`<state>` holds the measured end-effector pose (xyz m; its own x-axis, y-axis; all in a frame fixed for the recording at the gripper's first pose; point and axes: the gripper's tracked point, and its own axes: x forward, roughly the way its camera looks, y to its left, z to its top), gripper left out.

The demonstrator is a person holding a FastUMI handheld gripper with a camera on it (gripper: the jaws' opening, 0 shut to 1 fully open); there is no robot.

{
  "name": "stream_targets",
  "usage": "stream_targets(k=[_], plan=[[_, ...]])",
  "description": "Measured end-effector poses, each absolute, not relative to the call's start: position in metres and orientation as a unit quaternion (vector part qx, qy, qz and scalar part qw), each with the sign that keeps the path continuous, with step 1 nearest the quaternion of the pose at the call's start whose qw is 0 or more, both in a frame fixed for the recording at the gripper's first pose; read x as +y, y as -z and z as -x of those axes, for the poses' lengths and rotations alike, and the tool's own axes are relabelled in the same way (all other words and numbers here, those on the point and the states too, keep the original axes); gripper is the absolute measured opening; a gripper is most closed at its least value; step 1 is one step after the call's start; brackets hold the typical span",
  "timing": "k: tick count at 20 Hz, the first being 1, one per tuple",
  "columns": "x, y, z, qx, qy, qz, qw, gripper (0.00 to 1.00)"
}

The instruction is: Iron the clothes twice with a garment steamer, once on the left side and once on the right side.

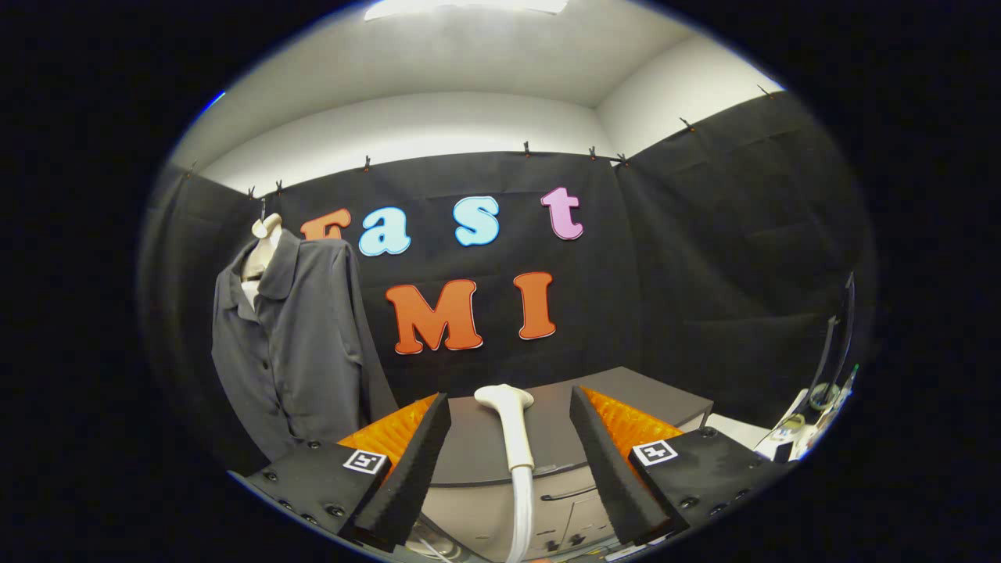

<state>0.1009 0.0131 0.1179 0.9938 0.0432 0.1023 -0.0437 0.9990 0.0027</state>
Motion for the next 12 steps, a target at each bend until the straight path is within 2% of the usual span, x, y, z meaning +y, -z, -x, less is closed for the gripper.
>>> stream_targets(k=[5,12], plan=[[0.017,-0.102,-0.182,-0.004,-0.072,0.005,0.997,0.99],[-0.02,-0.059,-0.283,0.113,-0.08,-0.041,0.989,0.98]])
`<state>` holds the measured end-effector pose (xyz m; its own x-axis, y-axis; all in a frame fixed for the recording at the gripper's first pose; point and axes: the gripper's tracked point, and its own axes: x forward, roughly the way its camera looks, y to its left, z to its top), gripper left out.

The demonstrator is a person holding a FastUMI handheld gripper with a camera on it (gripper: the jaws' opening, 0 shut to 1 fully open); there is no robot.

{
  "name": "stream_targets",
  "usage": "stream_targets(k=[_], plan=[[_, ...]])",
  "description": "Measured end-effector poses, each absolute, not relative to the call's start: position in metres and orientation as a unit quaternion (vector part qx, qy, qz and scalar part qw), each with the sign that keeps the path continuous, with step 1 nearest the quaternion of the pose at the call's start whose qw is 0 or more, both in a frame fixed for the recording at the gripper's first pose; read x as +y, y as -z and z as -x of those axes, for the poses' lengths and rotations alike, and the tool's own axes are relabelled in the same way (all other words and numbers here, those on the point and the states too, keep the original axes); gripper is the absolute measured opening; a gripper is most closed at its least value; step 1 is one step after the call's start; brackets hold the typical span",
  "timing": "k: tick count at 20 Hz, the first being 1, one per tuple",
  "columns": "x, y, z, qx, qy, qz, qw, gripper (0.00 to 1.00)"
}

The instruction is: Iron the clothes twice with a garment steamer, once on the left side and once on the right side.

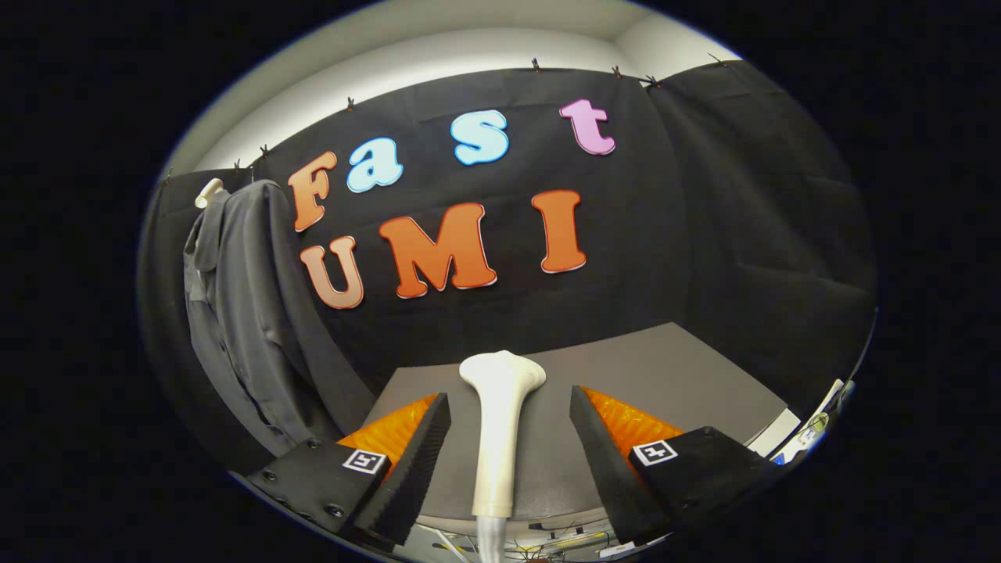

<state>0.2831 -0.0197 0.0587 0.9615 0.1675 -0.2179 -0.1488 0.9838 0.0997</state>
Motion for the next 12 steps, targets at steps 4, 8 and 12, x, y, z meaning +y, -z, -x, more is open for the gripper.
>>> stream_targets(k=[4,8,12], plan=[[-0.003,-0.017,-0.311,0.215,-0.101,-0.067,0.969,0.98],[0.009,-0.001,-0.338,0.27,-0.108,-0.042,0.956,0.99],[0.019,0.007,-0.353,0.307,-0.121,-0.036,0.943,0.99]])
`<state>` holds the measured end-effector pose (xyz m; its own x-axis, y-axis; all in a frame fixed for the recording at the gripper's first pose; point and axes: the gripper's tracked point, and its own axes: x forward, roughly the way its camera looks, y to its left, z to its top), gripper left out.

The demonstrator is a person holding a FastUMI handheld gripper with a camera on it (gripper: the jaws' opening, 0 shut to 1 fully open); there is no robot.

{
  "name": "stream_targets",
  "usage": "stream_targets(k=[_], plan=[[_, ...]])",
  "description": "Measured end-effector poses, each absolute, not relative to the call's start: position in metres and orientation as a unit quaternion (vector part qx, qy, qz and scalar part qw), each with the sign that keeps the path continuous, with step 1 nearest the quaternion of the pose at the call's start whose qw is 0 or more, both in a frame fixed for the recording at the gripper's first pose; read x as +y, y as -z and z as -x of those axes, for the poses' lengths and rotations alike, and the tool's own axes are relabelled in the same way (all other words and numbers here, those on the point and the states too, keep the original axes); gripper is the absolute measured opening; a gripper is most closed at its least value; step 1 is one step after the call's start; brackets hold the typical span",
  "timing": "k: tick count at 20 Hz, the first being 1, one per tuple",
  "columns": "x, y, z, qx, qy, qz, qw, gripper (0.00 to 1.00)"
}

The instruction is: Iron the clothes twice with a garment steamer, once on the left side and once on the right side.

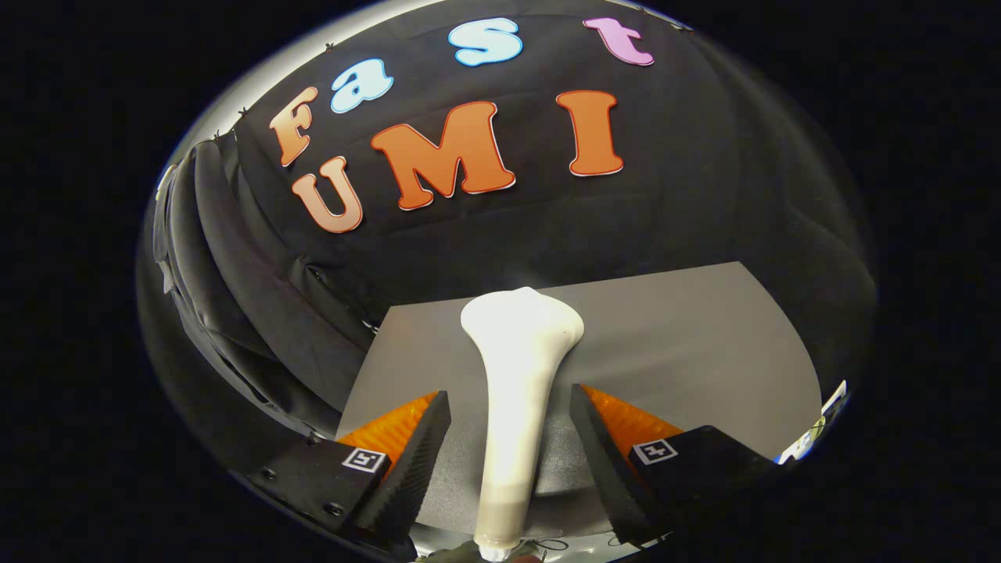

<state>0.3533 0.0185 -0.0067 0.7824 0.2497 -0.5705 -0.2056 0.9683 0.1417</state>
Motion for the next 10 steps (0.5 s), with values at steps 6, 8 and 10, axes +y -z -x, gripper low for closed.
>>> stream_targets(k=[6,8,10], plan=[[0.016,0.026,-0.368,0.353,-0.112,-0.042,0.928,0.94],[0.014,0.036,-0.371,0.372,-0.105,-0.043,0.921,0.9],[0.013,0.036,-0.371,0.38,-0.105,-0.05,0.918,0.85]])
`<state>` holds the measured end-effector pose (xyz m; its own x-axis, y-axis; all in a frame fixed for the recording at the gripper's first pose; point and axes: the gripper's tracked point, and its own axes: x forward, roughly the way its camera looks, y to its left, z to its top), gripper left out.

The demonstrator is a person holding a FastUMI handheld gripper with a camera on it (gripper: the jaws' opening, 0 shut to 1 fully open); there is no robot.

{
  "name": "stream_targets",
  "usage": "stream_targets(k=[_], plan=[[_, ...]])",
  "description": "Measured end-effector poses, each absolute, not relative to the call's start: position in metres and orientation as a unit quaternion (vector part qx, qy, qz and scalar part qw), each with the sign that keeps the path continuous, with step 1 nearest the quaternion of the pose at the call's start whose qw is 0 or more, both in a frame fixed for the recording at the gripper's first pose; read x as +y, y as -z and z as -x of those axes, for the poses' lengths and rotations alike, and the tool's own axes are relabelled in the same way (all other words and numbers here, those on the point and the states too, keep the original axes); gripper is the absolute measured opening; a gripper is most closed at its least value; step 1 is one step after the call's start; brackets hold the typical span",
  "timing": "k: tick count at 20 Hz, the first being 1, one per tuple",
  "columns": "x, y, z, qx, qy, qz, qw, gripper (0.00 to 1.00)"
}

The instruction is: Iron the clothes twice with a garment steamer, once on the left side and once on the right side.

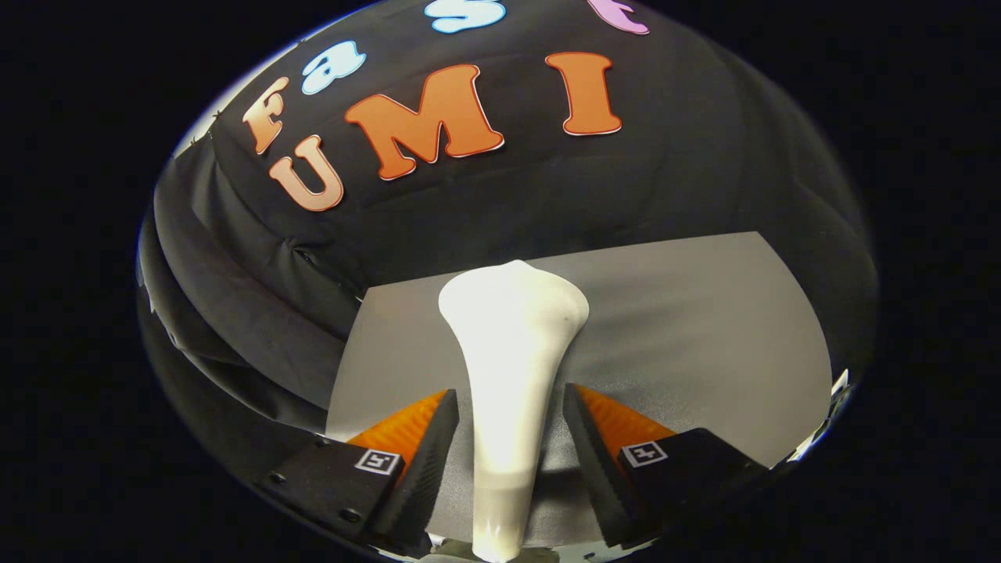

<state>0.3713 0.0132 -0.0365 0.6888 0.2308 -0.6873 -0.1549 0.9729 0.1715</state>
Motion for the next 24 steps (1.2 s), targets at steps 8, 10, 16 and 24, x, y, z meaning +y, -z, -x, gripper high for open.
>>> stream_targets(k=[8,10,16,24], plan=[[0.015,0.045,-0.376,0.416,-0.083,-0.092,0.901,0.62],[0.015,0.046,-0.375,0.414,-0.081,-0.088,0.903,0.59],[0.013,0.031,-0.375,0.38,-0.075,-0.103,0.916,0.47],[0.002,-0.032,-0.331,0.263,-0.037,-0.109,0.958,0.47]])
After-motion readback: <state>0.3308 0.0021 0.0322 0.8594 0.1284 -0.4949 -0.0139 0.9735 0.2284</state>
